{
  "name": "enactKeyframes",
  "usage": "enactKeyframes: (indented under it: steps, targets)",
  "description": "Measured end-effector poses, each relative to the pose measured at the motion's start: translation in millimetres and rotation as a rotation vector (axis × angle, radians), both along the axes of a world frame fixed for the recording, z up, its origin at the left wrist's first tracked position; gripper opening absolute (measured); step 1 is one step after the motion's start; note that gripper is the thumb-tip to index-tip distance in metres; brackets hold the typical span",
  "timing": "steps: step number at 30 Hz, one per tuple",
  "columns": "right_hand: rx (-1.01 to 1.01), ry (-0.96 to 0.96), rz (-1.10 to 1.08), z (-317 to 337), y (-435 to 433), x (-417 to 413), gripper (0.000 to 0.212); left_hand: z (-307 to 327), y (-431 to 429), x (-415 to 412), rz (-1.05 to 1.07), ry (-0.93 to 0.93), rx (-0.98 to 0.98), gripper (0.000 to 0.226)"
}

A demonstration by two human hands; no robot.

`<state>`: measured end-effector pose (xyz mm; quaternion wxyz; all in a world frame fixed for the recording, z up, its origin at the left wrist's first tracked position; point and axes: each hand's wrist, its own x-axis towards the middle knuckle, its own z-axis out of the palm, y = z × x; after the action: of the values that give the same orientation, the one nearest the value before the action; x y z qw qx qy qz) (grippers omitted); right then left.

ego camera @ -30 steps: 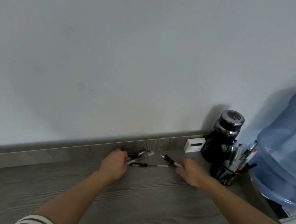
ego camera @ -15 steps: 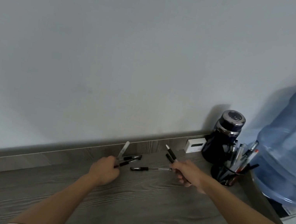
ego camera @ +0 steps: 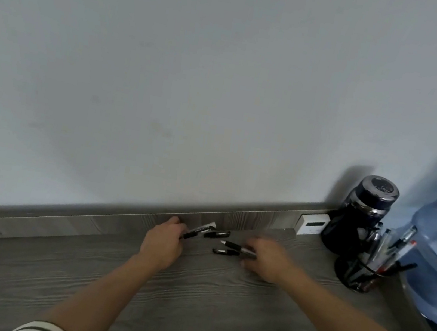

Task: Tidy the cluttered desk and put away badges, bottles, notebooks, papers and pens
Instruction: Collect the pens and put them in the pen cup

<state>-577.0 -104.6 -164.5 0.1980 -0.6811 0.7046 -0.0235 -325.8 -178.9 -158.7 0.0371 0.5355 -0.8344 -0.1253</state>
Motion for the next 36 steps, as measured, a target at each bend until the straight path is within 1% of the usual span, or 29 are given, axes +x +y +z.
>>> enactKeyframes:
  steps: [2, 5, 8, 9, 11, 12, 15, 17, 20, 21, 22, 24, 26, 28, 30, 31, 33, 34, 36]
  targets:
    - [0.041, -0.028, -0.017, 1, 6, -3, 0.026, -2, -1, -6, -0.037, -0.037, -0.009, 0.033]
    - [0.093, -0.069, -0.048, 1, 20, -9, 0.022, -5, -3, -15, -0.086, -0.116, -0.012, 0.033]
    - [0.058, -0.138, -0.141, 5, 40, -20, 0.029, -5, -6, -28, -0.133, -0.186, -0.01, 0.031]
    - [0.024, -0.166, -0.184, 7, 49, -24, 0.027, -5, -5, -33, -0.149, -0.204, -0.015, 0.03]
    - [-0.061, -0.204, -0.276, 14, 63, -30, 0.014, -3, -5, -41, -0.176, -0.243, -0.029, 0.028]
    - [-0.102, -0.227, -0.342, 17, 72, -35, 0.014, -3, -4, -46, -0.201, -0.259, -0.035, 0.028]
    - [-0.22, -0.285, -0.527, 26, 94, -48, 0.02, -2, -4, -58, -0.241, -0.312, -0.007, 0.031]
    - [-0.306, -0.371, -0.651, 36, 105, -56, 0.029, -5, -3, -62, -0.243, -0.329, 0.041, 0.032]
    - [-0.502, -0.607, -0.873, 58, 123, -80, 0.038, -9, 4, -76, -0.234, -0.272, 0.115, 0.033]
    - [-0.565, -0.662, -0.922, 66, 125, -87, 0.041, -10, 6, -77, -0.218, -0.245, 0.132, 0.032]
    - [-0.639, -0.673, -0.971, 75, 129, -98, 0.043, -8, 9, -84, -0.212, -0.212, 0.142, 0.03]
    - [-0.782, -0.637, -1.033, 90, 133, -117, 0.045, -2, 16, -94, -0.178, -0.104, 0.167, 0.024]
    - [-0.851, -0.61, -1.048, 101, 133, -130, 0.049, 5, 21, -106, -0.121, 0.075, 0.237, 0.019]
    - [-0.792, -0.541, -1.017, 103, 130, -137, 0.049, 12, 27, -116, -0.099, 0.28, 0.353, 0.032]
    - [-0.695, -0.406, -0.96, 98, 123, -140, 0.046, 17, 32, -124, -0.093, 0.413, 0.426, 0.039]
    - [-0.651, -0.326, -0.928, 94, 119, -141, 0.046, 19, 34, -126, -0.097, 0.439, 0.427, 0.039]
    - [-0.569, -0.205, -0.869, 88, 112, -146, 0.045, 23, 39, -128, -0.111, 0.432, 0.398, 0.041]
    - [-0.516, -0.168, -0.841, 86, 108, -150, 0.043, 26, 41, -128, -0.125, 0.406, 0.365, 0.042]
    - [-0.394, -0.101, -0.775, 84, 102, -158, 0.036, 33, 46, -126, -0.175, 0.307, 0.232, 0.045]
